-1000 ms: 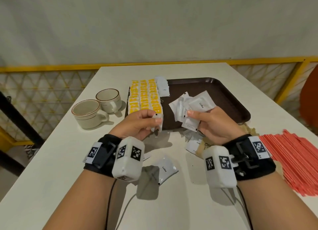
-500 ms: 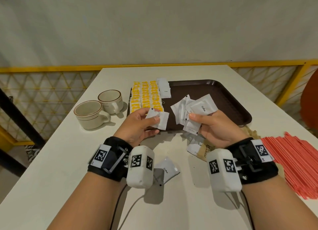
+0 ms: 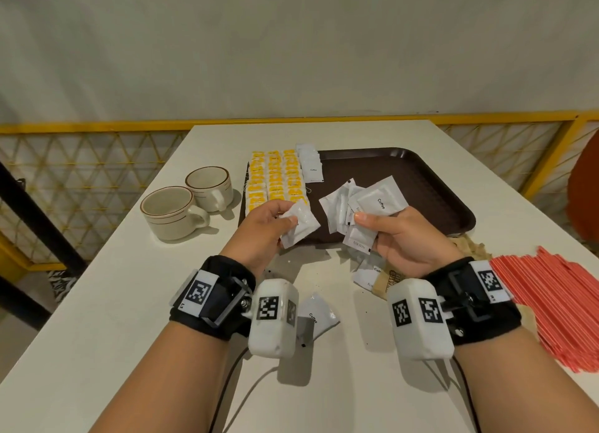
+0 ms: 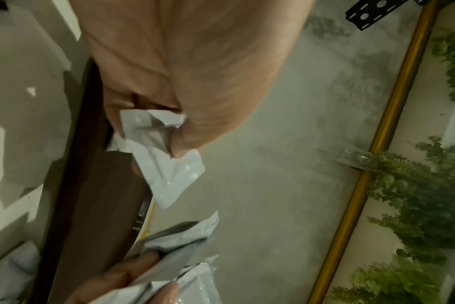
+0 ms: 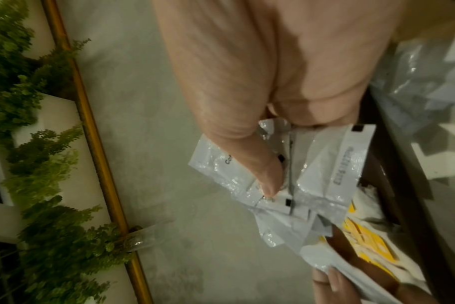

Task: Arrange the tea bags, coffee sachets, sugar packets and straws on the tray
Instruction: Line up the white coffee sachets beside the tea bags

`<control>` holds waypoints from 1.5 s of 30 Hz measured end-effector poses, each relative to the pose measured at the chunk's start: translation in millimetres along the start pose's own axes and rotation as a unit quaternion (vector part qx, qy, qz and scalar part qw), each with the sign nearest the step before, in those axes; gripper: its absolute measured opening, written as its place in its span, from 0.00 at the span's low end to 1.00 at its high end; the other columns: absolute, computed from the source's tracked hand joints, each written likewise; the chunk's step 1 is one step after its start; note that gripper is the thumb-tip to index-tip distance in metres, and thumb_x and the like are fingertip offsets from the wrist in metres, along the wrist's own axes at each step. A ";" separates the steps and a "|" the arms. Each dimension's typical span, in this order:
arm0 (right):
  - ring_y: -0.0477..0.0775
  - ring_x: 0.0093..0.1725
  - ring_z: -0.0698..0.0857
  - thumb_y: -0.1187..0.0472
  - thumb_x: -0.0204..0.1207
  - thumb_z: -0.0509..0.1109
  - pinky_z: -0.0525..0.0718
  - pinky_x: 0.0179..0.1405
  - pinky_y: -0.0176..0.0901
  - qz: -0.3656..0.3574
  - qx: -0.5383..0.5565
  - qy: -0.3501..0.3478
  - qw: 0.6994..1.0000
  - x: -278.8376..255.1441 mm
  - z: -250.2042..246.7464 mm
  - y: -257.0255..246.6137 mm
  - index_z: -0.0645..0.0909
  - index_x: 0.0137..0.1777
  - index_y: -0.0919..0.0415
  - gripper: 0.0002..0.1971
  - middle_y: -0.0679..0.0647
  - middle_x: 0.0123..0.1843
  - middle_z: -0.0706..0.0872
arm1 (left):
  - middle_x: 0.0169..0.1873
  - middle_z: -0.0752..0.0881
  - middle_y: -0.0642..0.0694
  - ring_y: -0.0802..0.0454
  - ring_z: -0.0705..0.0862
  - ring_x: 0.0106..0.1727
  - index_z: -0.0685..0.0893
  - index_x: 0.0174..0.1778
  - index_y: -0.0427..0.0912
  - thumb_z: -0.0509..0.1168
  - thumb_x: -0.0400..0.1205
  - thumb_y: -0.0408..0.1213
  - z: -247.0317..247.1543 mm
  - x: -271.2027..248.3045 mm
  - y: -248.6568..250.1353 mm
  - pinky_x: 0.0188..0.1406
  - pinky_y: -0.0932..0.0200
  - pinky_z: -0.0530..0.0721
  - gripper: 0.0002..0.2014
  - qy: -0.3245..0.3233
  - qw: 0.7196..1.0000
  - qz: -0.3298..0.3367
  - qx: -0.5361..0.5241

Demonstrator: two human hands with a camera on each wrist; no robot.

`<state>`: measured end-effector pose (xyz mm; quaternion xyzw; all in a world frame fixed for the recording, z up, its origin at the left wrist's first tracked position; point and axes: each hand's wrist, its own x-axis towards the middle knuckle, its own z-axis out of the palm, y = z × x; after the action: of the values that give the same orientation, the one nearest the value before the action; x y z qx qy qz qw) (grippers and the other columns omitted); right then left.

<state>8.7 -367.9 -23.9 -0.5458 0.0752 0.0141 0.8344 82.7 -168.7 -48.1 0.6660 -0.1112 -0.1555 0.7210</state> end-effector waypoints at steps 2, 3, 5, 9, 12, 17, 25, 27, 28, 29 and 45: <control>0.59 0.59 0.88 0.71 0.73 0.68 0.86 0.57 0.54 0.001 -0.003 0.000 1.000 -0.1 0.8 0.4 0.80 0.64 0.65 0.19 0.62 0.59 0.89 | 0.43 0.85 0.38 0.43 0.84 0.46 0.82 0.43 0.39 0.58 0.82 0.21 1.0 -0.4 1.1 0.45 0.53 0.82 0.11 0.012 1.000 0.000 -0.008; 0.59 0.58 0.88 0.72 0.73 0.68 0.87 0.57 0.53 0.003 -0.006 -0.001 1.000 -0.3 1.3 0.5 0.81 0.64 0.64 0.18 0.62 0.58 0.89 | 0.39 0.84 0.40 0.44 0.84 0.43 0.81 0.40 0.39 0.58 0.81 0.20 0.7 -0.2 1.5 0.41 0.56 0.83 0.12 0.018 1.000 0.011 0.000; 0.60 0.58 0.88 0.72 0.75 0.67 0.86 0.58 0.54 0.004 -0.009 -0.004 1.000 -0.8 1.8 0.7 0.81 0.64 0.65 0.17 0.63 0.58 0.89 | 0.35 0.83 0.45 0.49 0.82 0.37 0.81 0.39 0.42 0.58 0.81 0.21 -1.5 1.3 0.2 0.37 0.60 0.80 0.13 0.031 0.997 0.045 0.047; 0.59 0.57 0.89 0.73 0.76 0.66 0.87 0.56 0.53 0.005 -0.012 -0.002 1.000 -2.0 2.7 -0.1 0.81 0.63 0.65 0.16 0.62 0.57 0.90 | 0.40 0.86 0.47 0.54 0.81 0.34 0.82 0.50 0.46 0.51 0.84 0.22 -0.9 2.5 -2.1 0.37 0.62 0.79 0.18 0.048 0.993 0.078 0.071; 0.59 0.58 0.88 0.73 0.76 0.66 0.87 0.57 0.52 0.007 -0.013 -0.001 1.000 -1.4 3.2 0.6 0.81 0.63 0.65 0.15 0.62 0.57 0.89 | 0.23 0.77 0.52 0.54 0.71 0.27 0.83 0.43 0.42 0.48 0.83 0.23 4.5 1.1 3.2 0.28 0.63 0.75 0.19 0.071 0.997 0.035 -0.017; 0.60 0.60 0.87 0.74 0.77 0.66 0.86 0.58 0.53 0.007 -0.008 0.008 1.000 1.3 3.7 3.5 0.80 0.66 0.66 0.17 0.64 0.61 0.88 | 0.26 0.68 0.51 0.55 0.65 0.27 0.78 0.56 0.45 0.61 0.81 0.55 3.7 -2.3 10.5 0.30 0.59 0.64 0.18 -0.015 0.991 -0.068 -0.111; 0.61 0.62 0.86 0.71 0.74 0.69 0.86 0.60 0.55 0.010 0.013 -0.006 1.000 4.8 4.3 6.9 0.78 0.70 0.67 0.22 0.65 0.63 0.86 | 0.31 0.82 0.49 0.55 0.84 0.38 0.84 0.44 0.42 0.55 0.88 0.37 2.6 -6.2 8.3 0.50 0.56 0.78 0.13 -0.022 0.999 0.002 -0.047; 0.61 0.61 0.87 0.72 0.75 0.68 0.86 0.59 0.55 0.003 0.005 -0.010 1.000 3.4 6.4 6.7 0.79 0.68 0.67 0.20 0.65 0.62 0.87 | 0.30 0.80 0.48 0.53 0.82 0.38 0.83 0.42 0.43 0.58 0.87 0.39 5.6 -8.0 9.3 0.49 0.56 0.81 0.11 -0.048 0.996 0.006 -0.076; 0.60 0.60 0.88 0.73 0.76 0.67 0.86 0.59 0.54 -0.001 0.004 -0.008 1.000 2.6 7.2 7.5 0.80 0.67 0.67 0.19 0.64 0.61 0.87 | 0.30 0.79 0.47 0.52 0.81 0.36 0.82 0.42 0.43 0.61 0.85 0.40 6.7 -8.3 9.5 0.46 0.56 0.82 0.09 -0.060 0.994 0.006 -0.091; 0.60 0.60 0.88 0.73 0.77 0.67 0.86 0.60 0.54 -0.002 0.002 -0.006 1.000 2.2 7.6 8.5 0.80 0.66 0.66 0.18 0.64 0.60 0.88 | 0.31 0.79 0.47 0.52 0.80 0.35 0.81 0.41 0.43 0.64 0.83 0.42 7.4 -8.7 9.9 0.43 0.58 0.82 0.08 -0.071 0.992 0.010 -0.099; 0.62 0.58 0.88 0.70 0.76 0.68 0.82 0.62 0.65 -0.040 -0.034 0.036 0.998 -2.2 5.6 -1.1 0.81 0.63 0.65 0.15 0.65 0.59 0.88 | 0.53 0.89 0.38 0.43 0.87 0.53 0.85 0.53 0.40 0.66 0.82 0.29 0.4 -0.3 1.2 0.52 0.48 0.86 0.07 0.036 0.993 0.040 -0.109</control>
<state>7.2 -363.1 -20.4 -0.5768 0.0828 -0.0363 0.8119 82.4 -168.9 -46.9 0.5839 -0.0945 -0.1136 0.7983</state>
